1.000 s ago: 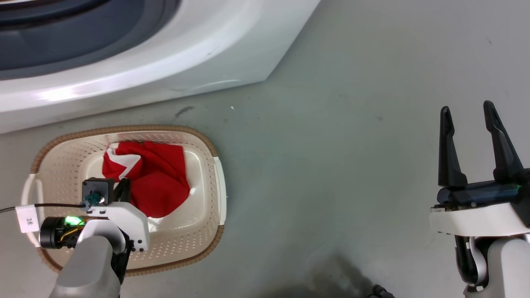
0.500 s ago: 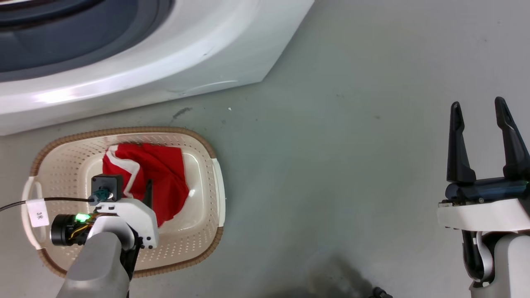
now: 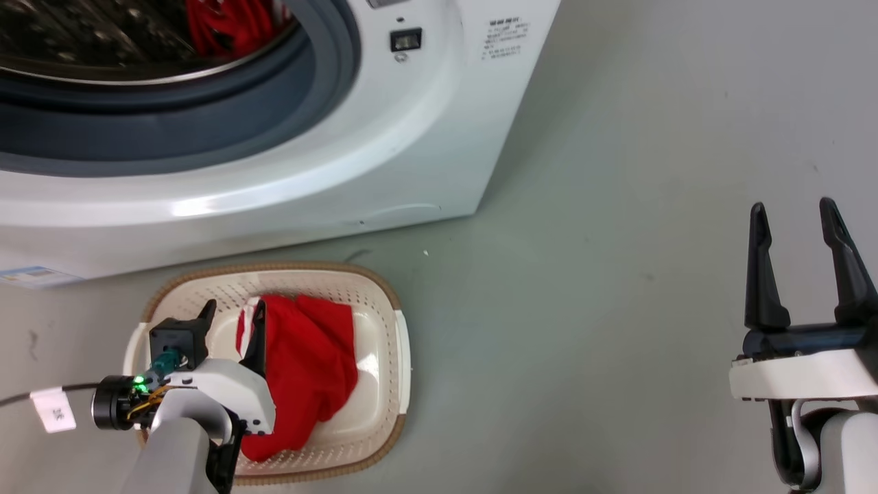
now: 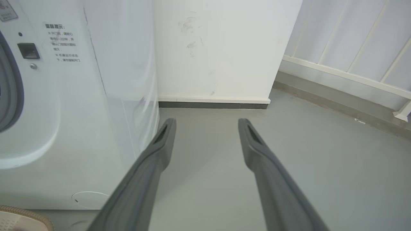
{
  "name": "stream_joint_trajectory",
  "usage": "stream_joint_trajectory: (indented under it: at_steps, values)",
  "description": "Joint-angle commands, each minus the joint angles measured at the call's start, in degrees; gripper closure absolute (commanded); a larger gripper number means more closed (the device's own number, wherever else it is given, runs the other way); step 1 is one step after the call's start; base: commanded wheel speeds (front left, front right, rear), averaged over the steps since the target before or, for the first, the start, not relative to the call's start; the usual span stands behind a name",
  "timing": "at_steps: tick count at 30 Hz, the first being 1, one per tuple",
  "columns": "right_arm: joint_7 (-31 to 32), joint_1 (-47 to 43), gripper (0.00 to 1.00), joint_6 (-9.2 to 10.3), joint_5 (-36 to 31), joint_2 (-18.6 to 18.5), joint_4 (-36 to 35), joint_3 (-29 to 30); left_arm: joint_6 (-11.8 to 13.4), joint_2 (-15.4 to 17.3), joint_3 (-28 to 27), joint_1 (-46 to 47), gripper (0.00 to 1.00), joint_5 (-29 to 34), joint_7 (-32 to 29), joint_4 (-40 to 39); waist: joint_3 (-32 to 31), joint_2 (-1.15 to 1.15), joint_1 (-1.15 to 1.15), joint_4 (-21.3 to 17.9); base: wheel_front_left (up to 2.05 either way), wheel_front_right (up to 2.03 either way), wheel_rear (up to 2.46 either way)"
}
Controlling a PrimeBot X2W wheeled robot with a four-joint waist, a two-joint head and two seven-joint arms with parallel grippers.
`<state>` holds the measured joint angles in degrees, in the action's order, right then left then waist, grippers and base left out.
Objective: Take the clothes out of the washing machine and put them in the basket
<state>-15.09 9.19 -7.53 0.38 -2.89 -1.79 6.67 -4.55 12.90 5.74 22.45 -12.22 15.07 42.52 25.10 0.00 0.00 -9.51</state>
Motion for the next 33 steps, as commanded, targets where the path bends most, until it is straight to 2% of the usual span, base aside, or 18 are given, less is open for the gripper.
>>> stream_joint_trajectory:
  at_steps: [1, 12, 20, 26, 28, 30, 33]
  values:
    - [-0.12, -1.02, 0.00, 0.07, -0.44, 0.05, 0.23, 0.34, -0.18, -0.51, -0.60, -1.82, 0.00, 0.46, 0.15, -2.17, -3.39, 0.00, 0.00, 1.83, 0.00, 0.00, 0.00]
    - [-0.12, -4.05, 0.00, 0.07, -0.97, 0.06, 1.06, 0.78, -0.84, -3.51, -4.77, -10.44, 0.00, 2.40, 0.15, -21.48, -9.40, 0.00, 0.00, 3.85, 0.00, 0.00, 0.00]
    - [-0.12, -4.75, 0.00, 0.07, -0.36, 0.06, 0.78, 0.31, -1.48, -3.02, -5.97, -11.14, 0.00, 2.84, 0.15, -29.63, -9.57, 0.00, 0.00, 3.32, 0.00, 0.00, 0.00]
    - [-0.12, -3.50, 0.00, 0.07, 0.37, 0.06, 0.16, -0.43, -2.08, -0.94, -5.54, -6.80, 0.00, 1.73, -1.42, -32.30, -6.46, 0.00, 0.00, 1.25, 0.00, 0.00, 0.00]
    - [-0.12, -3.01, 0.00, 0.07, 0.71, 0.06, 0.08, -0.62, -2.33, -0.14, -5.95, -4.31, 0.00, -0.05, -4.61, -32.22, -4.82, 0.00, 0.00, 0.30, 0.00, 0.00, 0.00]
    - [-0.12, -2.81, 0.00, 0.07, 1.06, 0.06, 0.12, -1.17, -2.44, 2.33, -5.92, -0.75, 0.00, -0.37, -7.28, -32.78, -3.01, 0.00, 0.00, -0.86, 0.00, 0.00, 0.00]
    - [-0.12, -1.69, 0.00, 0.07, 1.89, 0.06, -0.20, -1.54, -2.71, 4.19, -6.09, 4.39, 0.00, -3.58, -12.95, -31.96, 0.01, 0.00, 0.00, -2.58, 0.00, 0.00, 0.00]
